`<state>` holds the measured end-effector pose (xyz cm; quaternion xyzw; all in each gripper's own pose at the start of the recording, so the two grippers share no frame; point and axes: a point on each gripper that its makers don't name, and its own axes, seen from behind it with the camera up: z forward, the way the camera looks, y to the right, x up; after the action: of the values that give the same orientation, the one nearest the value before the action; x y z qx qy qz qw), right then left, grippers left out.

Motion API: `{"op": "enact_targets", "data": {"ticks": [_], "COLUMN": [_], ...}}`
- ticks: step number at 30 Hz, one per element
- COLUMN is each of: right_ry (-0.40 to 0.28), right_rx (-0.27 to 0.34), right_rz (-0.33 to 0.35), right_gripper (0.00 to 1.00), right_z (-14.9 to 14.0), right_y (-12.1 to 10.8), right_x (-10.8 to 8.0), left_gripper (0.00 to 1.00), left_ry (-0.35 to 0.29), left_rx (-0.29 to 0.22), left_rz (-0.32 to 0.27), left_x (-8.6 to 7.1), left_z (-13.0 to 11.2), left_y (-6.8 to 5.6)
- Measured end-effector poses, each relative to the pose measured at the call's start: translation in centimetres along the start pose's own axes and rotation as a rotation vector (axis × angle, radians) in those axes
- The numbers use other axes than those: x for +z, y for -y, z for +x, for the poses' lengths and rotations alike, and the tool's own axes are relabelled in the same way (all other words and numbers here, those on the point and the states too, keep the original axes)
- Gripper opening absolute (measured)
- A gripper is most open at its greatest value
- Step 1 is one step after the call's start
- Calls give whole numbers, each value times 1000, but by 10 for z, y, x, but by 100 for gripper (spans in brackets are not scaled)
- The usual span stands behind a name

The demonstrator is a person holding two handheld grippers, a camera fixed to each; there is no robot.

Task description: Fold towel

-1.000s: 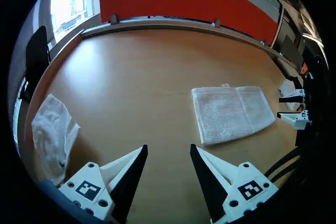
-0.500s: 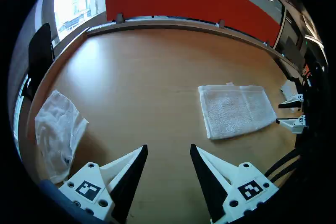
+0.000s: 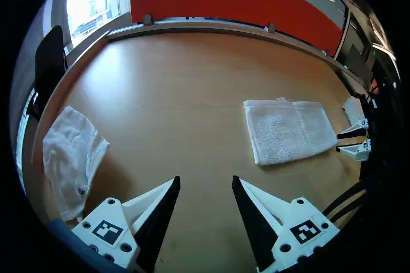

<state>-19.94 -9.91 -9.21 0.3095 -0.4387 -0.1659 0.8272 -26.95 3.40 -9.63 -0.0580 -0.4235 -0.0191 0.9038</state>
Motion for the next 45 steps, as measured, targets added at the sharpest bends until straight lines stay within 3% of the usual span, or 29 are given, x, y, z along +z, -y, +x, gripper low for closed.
{"op": "enact_targets", "data": {"ticks": [7,12,15,20,23,34,45], "right_ry": [22,32,36,31,22,-10,-88], "right_rx": [2,0,3,14,22,24,-3], "right_rz": [9,13,16,20,27,6,-53], "right_gripper": [49,33,30,10,4,4,4], "right_z": [-5,-8,-9,-9,-7,6,41], "right_y": [-2,-3,-3,-2,1,-2,-16], "right_x": [1,0,1,2,2,-6,-32], "left_gripper": [74,74,74,74,74,74,74], "left_ry": [0,1,2,3,4,3,-3], "left_rx": [1,-1,-1,2,3,8,13], "left_rz": [-2,-3,-4,-2,-2,-4,-5], "left_x": [0,1,2,3,4,6,7], "left_z": [1,1,1,1,1,6,12], "left_y": [-1,0,0,1,1,0,-1]}}
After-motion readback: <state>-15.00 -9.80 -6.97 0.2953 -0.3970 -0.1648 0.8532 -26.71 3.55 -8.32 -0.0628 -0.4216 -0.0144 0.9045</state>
